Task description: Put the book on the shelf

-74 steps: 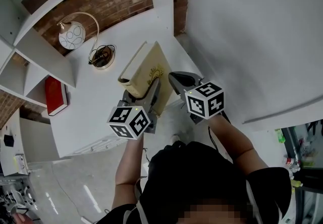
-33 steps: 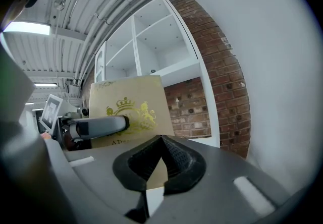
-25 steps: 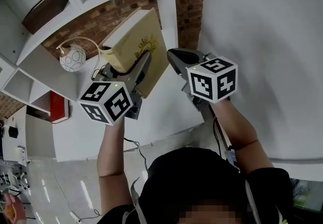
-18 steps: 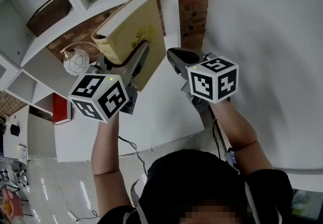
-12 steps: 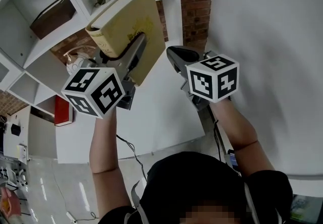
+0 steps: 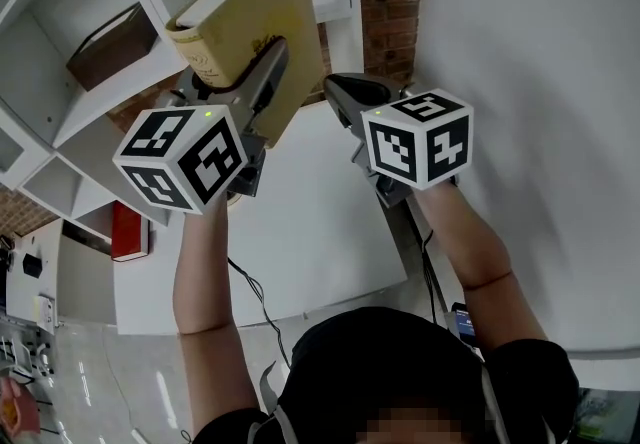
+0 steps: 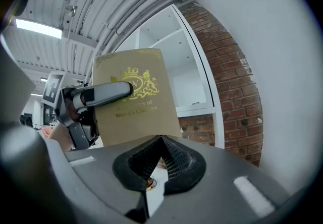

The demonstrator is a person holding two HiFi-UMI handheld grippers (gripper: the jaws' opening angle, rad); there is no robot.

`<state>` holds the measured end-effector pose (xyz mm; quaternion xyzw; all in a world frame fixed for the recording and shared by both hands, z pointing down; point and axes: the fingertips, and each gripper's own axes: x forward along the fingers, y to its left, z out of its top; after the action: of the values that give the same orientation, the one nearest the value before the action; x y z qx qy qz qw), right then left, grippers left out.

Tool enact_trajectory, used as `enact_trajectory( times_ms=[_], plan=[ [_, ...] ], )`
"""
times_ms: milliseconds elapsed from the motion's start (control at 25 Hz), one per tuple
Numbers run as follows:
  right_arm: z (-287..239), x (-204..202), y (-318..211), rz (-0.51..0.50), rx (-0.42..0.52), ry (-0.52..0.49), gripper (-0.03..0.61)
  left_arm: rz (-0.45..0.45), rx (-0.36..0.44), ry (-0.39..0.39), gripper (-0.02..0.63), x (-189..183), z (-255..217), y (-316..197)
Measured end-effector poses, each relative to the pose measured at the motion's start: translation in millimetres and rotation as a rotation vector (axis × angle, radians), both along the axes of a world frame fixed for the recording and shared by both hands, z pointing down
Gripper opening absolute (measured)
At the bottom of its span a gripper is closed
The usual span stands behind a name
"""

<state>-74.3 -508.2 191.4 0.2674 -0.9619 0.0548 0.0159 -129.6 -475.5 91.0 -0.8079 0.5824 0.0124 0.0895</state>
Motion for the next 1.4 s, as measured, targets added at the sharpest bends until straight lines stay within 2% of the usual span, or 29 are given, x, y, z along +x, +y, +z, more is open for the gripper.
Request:
enact_trajectory(
  times_ms=[440,640,960,1080,1400],
  plan=[
    [-13.0,0.6,-6.8,0.048,0.04,-0.023,-0.003,-0.05,0.16,-0.029,0.212,-8.0,-47.9,-1.9],
    [-17.9,-1.0,-3.0,0.052,0.067,-0.026,-0.003,-0.037,0.21,-0.001,0.212,-7.7,-66.0,-0.8],
    [-38.4,3.9,-14.1,0.103,0.124,-0.037,-0.003,-0.101,0.32,-0.092,0.212,-2.0,-84.8,-10.5],
    [-41.7,3.9,-19.4,0.12,0.139,-0.024,-0.003,-0.114,0.322,-0.103,0.212,-4.7,-85.5,-21.2],
    [-40.7,0.3,-25.8,0.127,0.16,0.009,-0.003,-0.128,0.251,-0.096,0.212,-3.8,-95.0,-52.5]
  ],
)
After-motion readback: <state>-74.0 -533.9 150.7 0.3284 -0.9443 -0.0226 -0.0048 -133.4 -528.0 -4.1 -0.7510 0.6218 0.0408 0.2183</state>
